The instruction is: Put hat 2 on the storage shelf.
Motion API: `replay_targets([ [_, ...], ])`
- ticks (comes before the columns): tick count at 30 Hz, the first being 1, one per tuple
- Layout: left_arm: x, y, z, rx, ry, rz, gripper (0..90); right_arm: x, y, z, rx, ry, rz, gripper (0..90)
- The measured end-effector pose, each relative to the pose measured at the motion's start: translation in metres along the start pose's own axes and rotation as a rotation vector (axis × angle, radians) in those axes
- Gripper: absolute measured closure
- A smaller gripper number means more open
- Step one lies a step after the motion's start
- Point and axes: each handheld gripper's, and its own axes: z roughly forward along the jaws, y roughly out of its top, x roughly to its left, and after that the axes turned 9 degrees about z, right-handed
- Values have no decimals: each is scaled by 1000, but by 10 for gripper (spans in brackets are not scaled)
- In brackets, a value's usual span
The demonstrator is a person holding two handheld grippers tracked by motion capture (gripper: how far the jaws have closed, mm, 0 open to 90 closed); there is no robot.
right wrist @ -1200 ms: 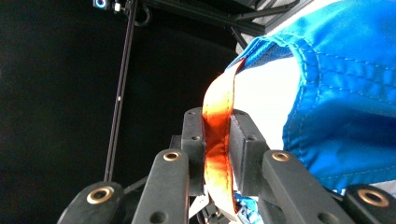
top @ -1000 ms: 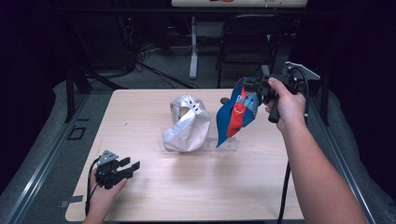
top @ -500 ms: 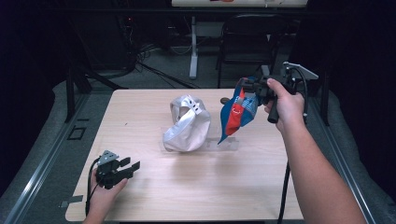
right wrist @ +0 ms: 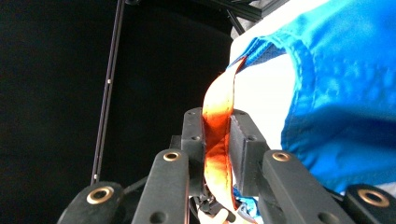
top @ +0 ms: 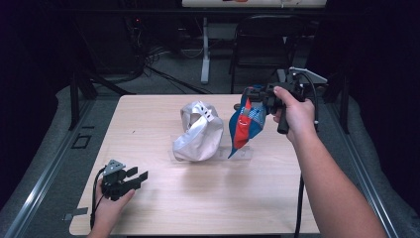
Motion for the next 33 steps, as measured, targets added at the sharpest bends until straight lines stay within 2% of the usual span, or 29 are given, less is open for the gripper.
replay_targets([
  [4, 0, 0, 1, -3, -2, -1, 492, -1, 0, 3, 0, -17, -9, 776],
  [10, 0, 0, 0, 4, -3, -1, 492, -13, 1, 9, -4, -46, 4, 775],
  [11, 0, 0, 1, -7, -2, -2, 492, -18, 2, 12, -14, -55, 15, 775],
  [18, 0, 0, 1, 3, 0, 0, 492, -31, 4, 18, -5, -67, 22, 767],
  [25, 1, -1, 0, -10, 5, -5, 492, -44, 3, 22, -3, -90, 34, 764],
  [29, 1, -1, 0, -9, 3, -3, 492, -47, 1, 22, -2, -92, 40, 758],
  [33, 1, -1, 0, -11, 5, -6, 492, -49, 0, 17, -1, -91, 26, 748],
])
